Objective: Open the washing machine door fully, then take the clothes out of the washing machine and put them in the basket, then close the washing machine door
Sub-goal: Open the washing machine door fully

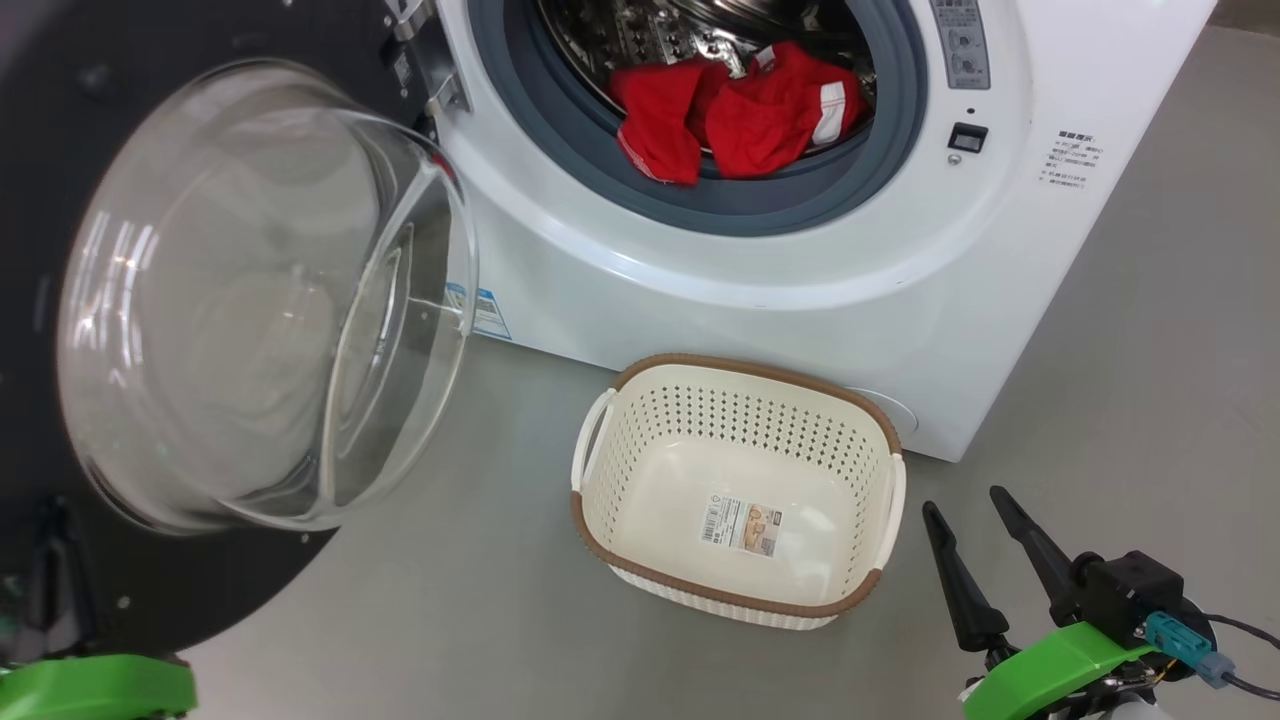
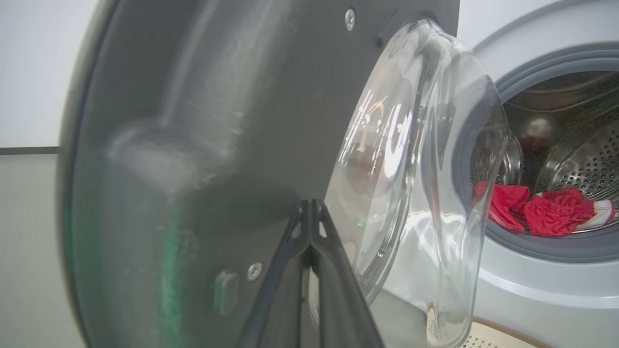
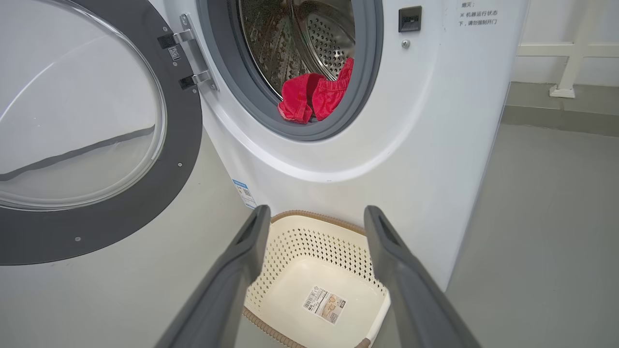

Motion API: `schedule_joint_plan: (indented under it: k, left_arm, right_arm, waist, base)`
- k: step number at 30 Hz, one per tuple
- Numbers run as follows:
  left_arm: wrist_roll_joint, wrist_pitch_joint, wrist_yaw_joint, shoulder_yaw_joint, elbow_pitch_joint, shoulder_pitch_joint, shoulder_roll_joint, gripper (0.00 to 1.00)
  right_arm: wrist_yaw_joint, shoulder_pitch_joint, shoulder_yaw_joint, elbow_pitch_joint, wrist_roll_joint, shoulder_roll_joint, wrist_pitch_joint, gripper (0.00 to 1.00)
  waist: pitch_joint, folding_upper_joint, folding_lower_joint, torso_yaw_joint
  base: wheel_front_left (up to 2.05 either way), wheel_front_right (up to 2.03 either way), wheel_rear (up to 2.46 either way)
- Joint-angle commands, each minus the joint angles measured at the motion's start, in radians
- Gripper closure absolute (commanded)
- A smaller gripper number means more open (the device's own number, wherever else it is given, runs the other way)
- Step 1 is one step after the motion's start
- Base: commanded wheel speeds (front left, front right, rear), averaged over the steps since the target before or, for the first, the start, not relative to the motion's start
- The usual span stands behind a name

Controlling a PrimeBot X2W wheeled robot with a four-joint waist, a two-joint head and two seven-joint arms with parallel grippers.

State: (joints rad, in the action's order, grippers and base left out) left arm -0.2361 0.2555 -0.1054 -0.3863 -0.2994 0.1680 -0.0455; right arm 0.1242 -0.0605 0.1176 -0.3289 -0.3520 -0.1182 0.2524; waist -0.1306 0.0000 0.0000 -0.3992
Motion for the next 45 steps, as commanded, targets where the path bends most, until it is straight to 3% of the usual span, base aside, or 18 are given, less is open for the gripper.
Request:
schedule_joint_plan:
  k: [1,14,31,38,45]
  left_arm:
    - [0.018,0.006,0.004,-0.059,0.015,0.040,-0.047,1.00]
    - [0.051,0.006,-0.013,-0.176,-0.106,0.146,-0.101,1.00]
    - [0.086,0.006,-0.023,-0.282,-0.327,0.323,-0.220,1.00]
    - [0.094,0.006,-0.025,-0.296,-0.371,0.352,-0.240,1.00]
    - [0.067,0.006,-0.025,-0.245,-0.359,0.309,-0.226,1.00]
  right_arm:
    - [0.007,-0.028,0.029,0.024,-0.004,-0.009,0.009,0.00]
    - [0.007,-0.041,0.035,0.026,-0.001,-0.021,0.009,0.00]
    - [0.007,-0.075,0.042,0.032,0.010,-0.048,0.009,0.00]
    - [0.007,-0.084,0.041,0.031,0.014,-0.047,0.009,0.00]
    - [0.007,-0.076,0.036,0.025,0.012,-0.037,0.009,0.00]
  waist:
    - [-0.003,0.0000,0.0000,0.002]
    - [-0.029,0.0000,0.0000,0.016]
    - [-0.090,0.0000,0.0000,0.036]
    - [-0.097,0.0000,0.0000,0.040]
    - [-0.068,0.0000,0.0000,0.038]
  base:
    - [0.00,0.00,0.00]
    - [0.00,0.00,0.00]
    - [0.00,0.00,0.00]
    - [0.00,0.00,0.00]
    - [0.00,0.00,0.00]
